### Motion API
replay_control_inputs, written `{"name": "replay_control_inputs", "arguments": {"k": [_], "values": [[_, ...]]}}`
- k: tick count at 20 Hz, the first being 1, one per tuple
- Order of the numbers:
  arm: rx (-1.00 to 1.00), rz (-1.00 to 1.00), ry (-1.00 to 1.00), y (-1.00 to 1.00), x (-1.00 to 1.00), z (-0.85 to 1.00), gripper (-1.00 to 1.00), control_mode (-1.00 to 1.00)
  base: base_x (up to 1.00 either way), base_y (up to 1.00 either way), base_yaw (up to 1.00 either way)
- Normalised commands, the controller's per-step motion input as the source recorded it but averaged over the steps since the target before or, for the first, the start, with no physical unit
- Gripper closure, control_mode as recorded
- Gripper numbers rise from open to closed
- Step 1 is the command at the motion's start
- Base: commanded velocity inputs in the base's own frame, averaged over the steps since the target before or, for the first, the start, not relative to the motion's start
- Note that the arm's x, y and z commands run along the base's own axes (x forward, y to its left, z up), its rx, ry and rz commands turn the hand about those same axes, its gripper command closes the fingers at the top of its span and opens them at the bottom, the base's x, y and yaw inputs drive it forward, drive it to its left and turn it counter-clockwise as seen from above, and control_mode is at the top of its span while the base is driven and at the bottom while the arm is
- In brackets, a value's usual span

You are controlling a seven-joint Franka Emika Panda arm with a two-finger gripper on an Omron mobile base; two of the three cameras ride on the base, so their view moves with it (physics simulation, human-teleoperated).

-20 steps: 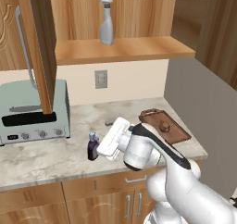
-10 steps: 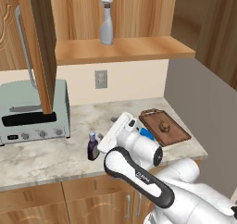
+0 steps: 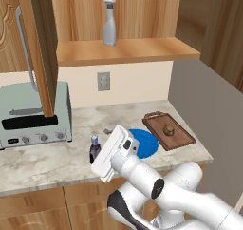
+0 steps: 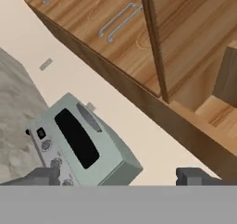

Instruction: Pick the chicken drumstick from the plate and place it on the cutting board. Then pick the condiment bottle from the cabinet and place it next to the cutting board.

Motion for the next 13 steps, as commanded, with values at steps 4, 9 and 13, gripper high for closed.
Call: {"name": "replay_control_inputs", "arguments": {"k": [4,9,13], "values": [[-0.38,-0.07,-0.02,-0.68,-0.63,0.39,-1.00,-1.00,0.00,0.00,0.00],[-0.39,-0.09,0.00,-0.64,-0.64,0.36,-1.00,-1.00,0.00,0.00,0.00],[-0.39,-0.12,0.00,-0.57,-0.62,0.40,-1.00,-1.00,0.00,0.00,0.00]]}}
